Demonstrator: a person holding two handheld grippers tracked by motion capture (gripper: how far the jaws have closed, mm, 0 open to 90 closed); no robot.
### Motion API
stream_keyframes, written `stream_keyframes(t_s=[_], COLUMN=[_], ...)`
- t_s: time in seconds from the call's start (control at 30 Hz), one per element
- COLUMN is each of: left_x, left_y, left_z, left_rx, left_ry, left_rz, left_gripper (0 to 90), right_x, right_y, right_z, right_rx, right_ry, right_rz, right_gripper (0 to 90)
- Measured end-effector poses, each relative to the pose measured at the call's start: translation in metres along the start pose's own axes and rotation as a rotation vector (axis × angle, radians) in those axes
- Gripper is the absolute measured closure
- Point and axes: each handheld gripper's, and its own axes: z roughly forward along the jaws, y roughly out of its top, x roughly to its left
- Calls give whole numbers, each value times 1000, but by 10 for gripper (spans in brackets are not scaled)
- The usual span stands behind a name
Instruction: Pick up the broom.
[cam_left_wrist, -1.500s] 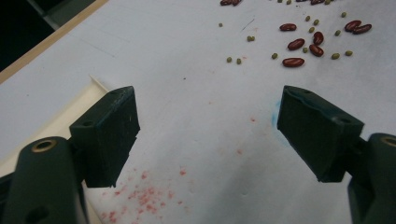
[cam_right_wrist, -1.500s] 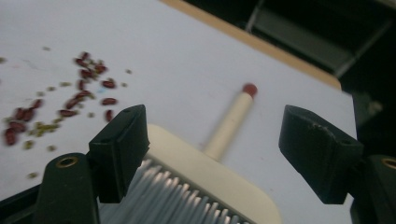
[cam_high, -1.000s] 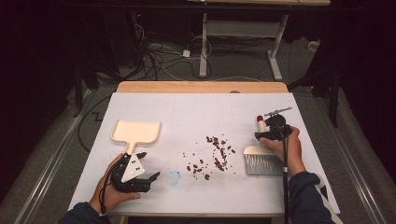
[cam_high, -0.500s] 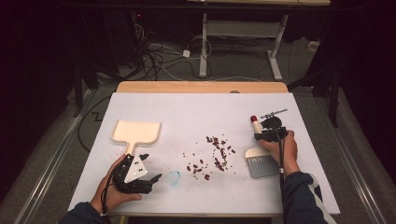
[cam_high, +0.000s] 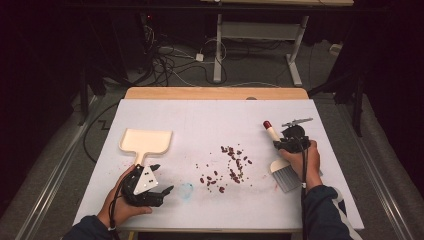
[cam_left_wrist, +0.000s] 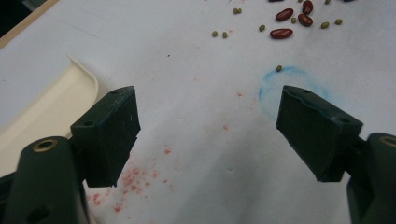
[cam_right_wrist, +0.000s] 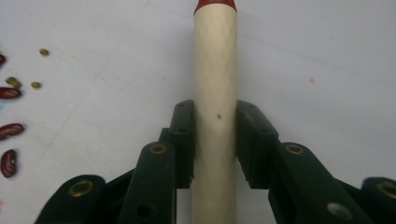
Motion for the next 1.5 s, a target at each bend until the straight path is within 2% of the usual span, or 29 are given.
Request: stream_keyframes(t_s=[0.07,0.2,0.23,0.27,0.33,0.5,0.6,0.63,0.7,0.73,0.8,0.83,0.87,0.9,0.93,0.97,1.0,1.03,1.07,1.1,1.13,1.23,1.37,1.4,1.43,1.5], left_x=[0,0,0,0,1,0,0,1,0,-1,-3,-4,-8,-8,-11,-15,-20,-25,-31,-37,-43,-58,-74,-77,-79,-83], left_y=[0,0,0,0,0,0,1,2,5,7,12,16,24,24,30,37,43,51,58,65,73,95,121,126,130,136], left_z=[-1,-3,-3,-3,-4,-5,-6,-6,-7,-7,-7,-6,-6,-6,-5,-5,-4,-2,0,3,6,15,30,34,38,48], left_rx=[-1,-8,-9,-10,-12,-18,-29,-35,-47,-55,-78,-97,-133,-133,-151,-171,-189,-203,-210,-218,-226,-257,-285,-286,-284,-278], left_ry=[1,3,3,3,5,1,-7,-11,-27,-39,-65,-94,-144,-144,-164,-190,-210,-223,-238,-251,-267,-308,-316,-314,-314,-305], left_rz=[-1,-8,-9,-9,-15,-24,-40,-47,-67,-74,-92,-109,-131,-131,-137,-137,-130,-122,-112,-105,-101,-100,-99,-97,-95,-108], left_gripper=[205,204,204,205,204,205,205,205,205,205,206,213,214,214,214,214,214,213,214,214,214,215,218,218,223,234], right_x=[-1,-5,-5,-5,-4,-2,2,2,5,10,17,22,28,35,43,51,51,66,74,81,81,102,129,129,136,139], right_y=[0,-3,-3,-6,-10,-15,-18,-18,-19,-17,-15,-14,-14,-13,-13,-12,-12,-10,-9,-9,-9,-8,-10,-10,-11,-11], right_z=[-3,-26,-26,-37,-48,-66,-83,-83,-93,-102,-110,-113,-116,-119,-122,-123,-123,-126,-127,-128,-128,-128,-127,-127,-127,-127], right_rx=[-16,-112,-112,-159,-202,-261,-327,-327,-363,-396,-426,-434,-440,-457,-466,-473,-473,-501,-506,-515,-515,-540,-581,-581,-591,-595], right_ry=[3,22,22,25,25,30,37,37,47,54,64,68,73,75,77,79,79,84,95,103,103,108,125,125,131,133], right_rz=[5,-5,-5,-11,-17,-21,-29,-29,-33,-46,-55,-59,-75,-92,-106,-126,-126,-146,-155,-165,-165,-206,-234,-234,-250,-255], right_gripper=[707,709,709,709,709,710,710,710,710,711,710,710,710,710,710,710,710,710,710,709,709,709,709,709,709,709])
